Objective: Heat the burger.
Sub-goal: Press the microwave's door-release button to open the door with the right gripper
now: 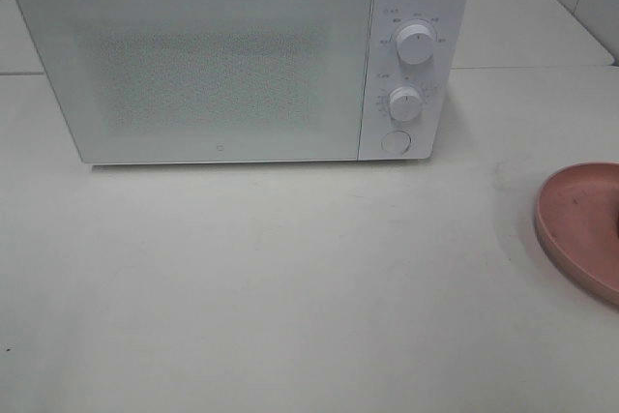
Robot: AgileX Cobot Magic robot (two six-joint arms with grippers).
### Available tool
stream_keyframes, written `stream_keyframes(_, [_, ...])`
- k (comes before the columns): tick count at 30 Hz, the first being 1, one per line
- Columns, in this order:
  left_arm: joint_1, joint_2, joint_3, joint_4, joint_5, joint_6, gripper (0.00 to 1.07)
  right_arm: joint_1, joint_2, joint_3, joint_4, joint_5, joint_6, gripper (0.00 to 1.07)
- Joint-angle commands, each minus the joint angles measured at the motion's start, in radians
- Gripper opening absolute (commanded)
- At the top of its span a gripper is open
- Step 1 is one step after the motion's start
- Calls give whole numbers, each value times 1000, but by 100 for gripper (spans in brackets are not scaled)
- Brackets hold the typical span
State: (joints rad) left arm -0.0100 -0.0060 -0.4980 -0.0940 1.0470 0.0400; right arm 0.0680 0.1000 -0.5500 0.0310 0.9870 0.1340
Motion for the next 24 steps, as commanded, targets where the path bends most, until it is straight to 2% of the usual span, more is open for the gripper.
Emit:
stream_keyframes(1, [-5, -24, 5, -8, -17, 4, 96, 2, 28, -9, 7, -47, 5, 69])
stream_keyframes(24, [-5, -24, 5, -8, -17, 4, 96, 2, 353, -9, 3, -323, 5, 69])
